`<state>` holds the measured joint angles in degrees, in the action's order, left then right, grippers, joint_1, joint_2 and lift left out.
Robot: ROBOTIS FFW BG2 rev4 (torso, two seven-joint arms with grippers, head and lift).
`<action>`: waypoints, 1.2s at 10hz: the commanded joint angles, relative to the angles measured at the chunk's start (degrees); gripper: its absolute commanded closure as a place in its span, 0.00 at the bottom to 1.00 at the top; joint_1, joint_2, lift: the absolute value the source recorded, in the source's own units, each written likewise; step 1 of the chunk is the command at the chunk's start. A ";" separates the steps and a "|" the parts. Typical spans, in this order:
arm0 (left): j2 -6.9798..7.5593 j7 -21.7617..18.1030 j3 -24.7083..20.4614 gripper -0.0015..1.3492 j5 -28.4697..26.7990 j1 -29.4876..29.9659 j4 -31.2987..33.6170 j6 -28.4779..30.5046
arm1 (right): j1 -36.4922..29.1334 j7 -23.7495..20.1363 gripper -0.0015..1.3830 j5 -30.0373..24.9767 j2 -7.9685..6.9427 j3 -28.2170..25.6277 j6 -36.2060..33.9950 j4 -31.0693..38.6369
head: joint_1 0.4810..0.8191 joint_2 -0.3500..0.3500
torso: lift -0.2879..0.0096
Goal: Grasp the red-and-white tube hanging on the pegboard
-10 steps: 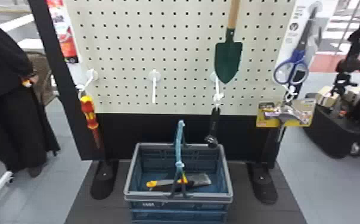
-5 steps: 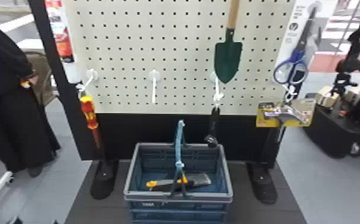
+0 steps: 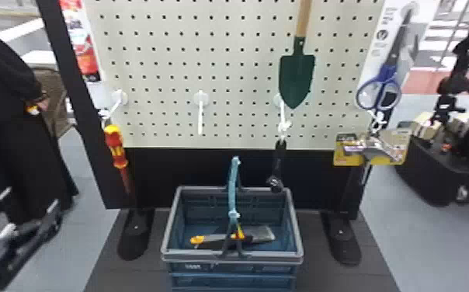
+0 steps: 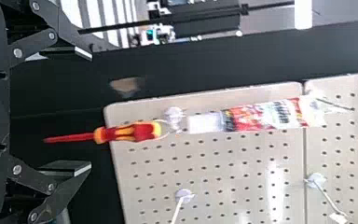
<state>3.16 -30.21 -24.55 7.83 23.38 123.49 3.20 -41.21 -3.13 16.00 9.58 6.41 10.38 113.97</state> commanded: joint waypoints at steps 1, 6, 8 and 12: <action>2.56 -0.64 0.11 0.33 1.31 -3.91 1.74 5.06 | 0.08 -0.03 0.09 0.00 0.00 0.00 -0.01 -0.13 | 0.20 0.50 | 0.63; 12.05 -3.89 -0.68 0.33 4.65 -20.03 3.15 20.09 | 0.08 -0.82 0.09 0.09 0.00 0.00 -0.10 -0.27 | 0.20 0.50 | 0.63; 16.00 -4.59 -2.00 0.33 10.45 -25.19 0.48 27.65 | 0.33 -1.09 0.09 0.00 -0.18 0.00 -0.36 -0.41 | 0.20 0.50 | 0.63; 20.40 -6.96 3.28 0.33 19.94 -35.16 -9.65 33.10 | 0.70 -1.53 0.09 0.09 -0.18 0.00 -0.45 -0.69 | 0.20 0.50 | 0.63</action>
<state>22.86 -37.04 -22.76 26.73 -9.90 115.52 35.71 -40.64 -4.60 16.04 9.40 6.41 9.94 113.35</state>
